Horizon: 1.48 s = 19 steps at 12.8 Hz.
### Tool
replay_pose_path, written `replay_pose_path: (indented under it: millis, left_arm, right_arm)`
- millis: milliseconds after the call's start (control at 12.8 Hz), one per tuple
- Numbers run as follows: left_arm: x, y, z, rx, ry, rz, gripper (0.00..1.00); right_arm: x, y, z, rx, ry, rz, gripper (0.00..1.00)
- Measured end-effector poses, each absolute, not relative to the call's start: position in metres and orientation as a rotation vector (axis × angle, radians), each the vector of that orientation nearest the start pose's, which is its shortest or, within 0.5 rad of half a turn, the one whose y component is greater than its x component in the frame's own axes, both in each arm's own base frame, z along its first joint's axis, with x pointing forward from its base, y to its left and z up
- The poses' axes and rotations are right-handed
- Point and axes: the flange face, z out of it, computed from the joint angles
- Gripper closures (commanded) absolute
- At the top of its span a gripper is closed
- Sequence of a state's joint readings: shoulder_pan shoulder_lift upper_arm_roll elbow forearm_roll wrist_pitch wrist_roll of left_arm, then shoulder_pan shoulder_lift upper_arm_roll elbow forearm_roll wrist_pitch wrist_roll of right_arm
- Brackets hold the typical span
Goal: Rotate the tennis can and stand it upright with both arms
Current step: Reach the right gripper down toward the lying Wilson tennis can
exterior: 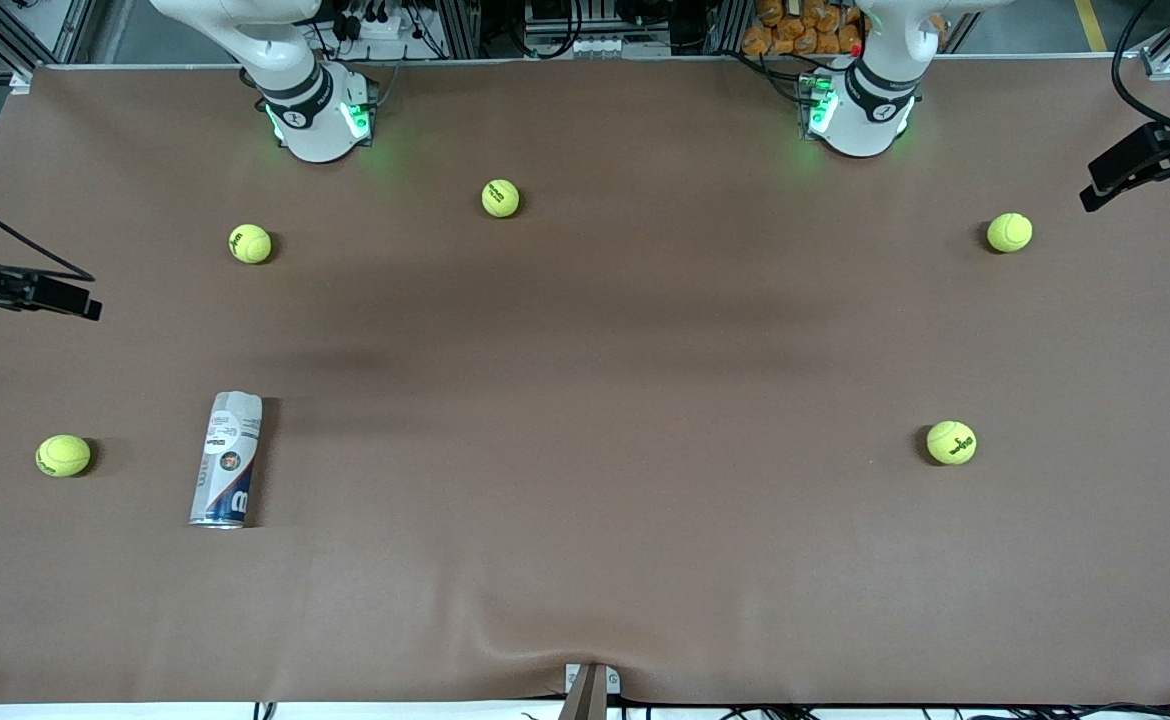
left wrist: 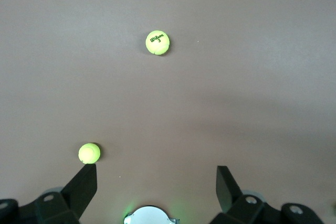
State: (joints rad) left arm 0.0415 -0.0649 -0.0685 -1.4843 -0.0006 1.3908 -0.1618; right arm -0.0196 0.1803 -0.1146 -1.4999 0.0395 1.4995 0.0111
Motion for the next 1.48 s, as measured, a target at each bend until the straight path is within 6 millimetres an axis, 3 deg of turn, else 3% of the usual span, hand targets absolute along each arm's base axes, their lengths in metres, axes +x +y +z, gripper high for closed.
replay_pose_path:
  millis: [312,781,1171,1483]
  left_arm:
    - [0.511,-0.027,0.674,-3.121,-0.177,0.125,0.00]
    - [0.538,-0.026,0.637,-3.120,-0.176,0.186,0.00]
    - [0.534,-0.025,0.642,-3.120,-0.178,0.179,0.00]
    - [0.534,-0.025,0.639,-3.119,-0.180,0.190,0.00]
  right_arm:
    - [0.615,-0.073,0.504,-3.098,0.234,0.297,0.00]
    - [0.643,-0.077,0.429,-3.108,0.153,0.357,0.00]
    - [0.650,-0.086,0.393,-3.099,0.040,0.400,0.00]
    - [0.662,-0.085,0.345,-3.103,0.030,0.418,0.00]
